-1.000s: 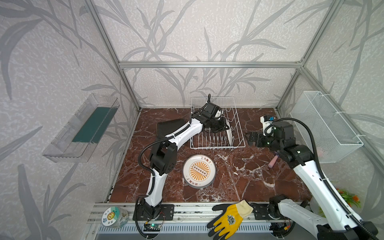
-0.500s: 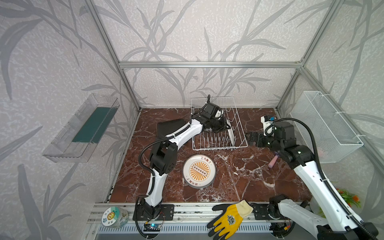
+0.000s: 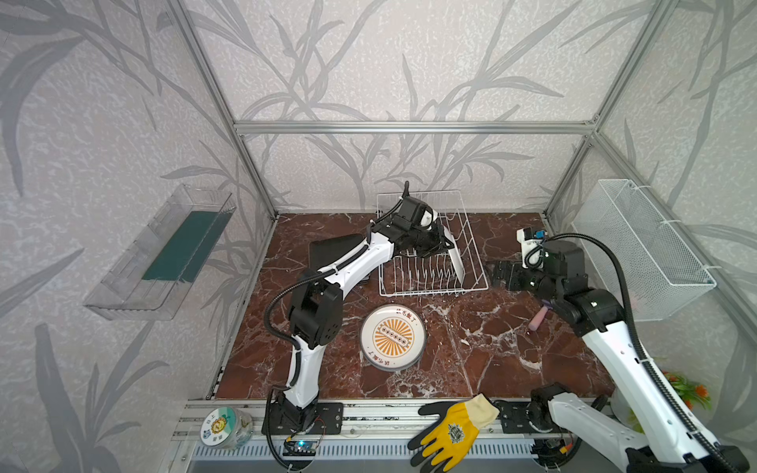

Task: Unload the plates from the dish rack
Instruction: 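Lift the plate up out of the rack with the left gripper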

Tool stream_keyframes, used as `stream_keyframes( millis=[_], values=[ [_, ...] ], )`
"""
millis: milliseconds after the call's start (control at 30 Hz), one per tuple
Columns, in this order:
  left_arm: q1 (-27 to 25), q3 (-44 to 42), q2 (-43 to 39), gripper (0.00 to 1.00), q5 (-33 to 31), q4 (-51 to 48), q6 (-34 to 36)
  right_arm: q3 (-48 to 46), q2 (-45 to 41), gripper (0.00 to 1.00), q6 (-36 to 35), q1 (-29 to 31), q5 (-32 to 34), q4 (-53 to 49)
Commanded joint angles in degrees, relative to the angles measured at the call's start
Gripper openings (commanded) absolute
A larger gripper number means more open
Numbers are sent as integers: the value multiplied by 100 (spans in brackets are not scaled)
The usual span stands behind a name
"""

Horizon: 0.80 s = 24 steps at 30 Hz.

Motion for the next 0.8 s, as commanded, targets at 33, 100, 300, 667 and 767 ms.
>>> stream_keyframes(
  millis=[33, 100, 300, 667, 767],
  values=[
    [73, 299, -500, 0, 241, 199, 37, 105, -153, 99, 43, -17, 31, 59],
    [84, 463, -554, 0, 211, -53, 173, 105, -194, 99, 54, -22, 39, 58],
    [91, 731, -845, 0, 53, -443, 516, 107, -247, 99, 56, -22, 14, 47],
    [52, 780, -1666, 0, -989, -1622, 2987, 263, -95, 99, 215, -29, -213, 20],
    [16, 476, -2068, 0, -1654, -1742, 3786, 348, -8, 99, 309, -31, -300, -5]
  ],
)
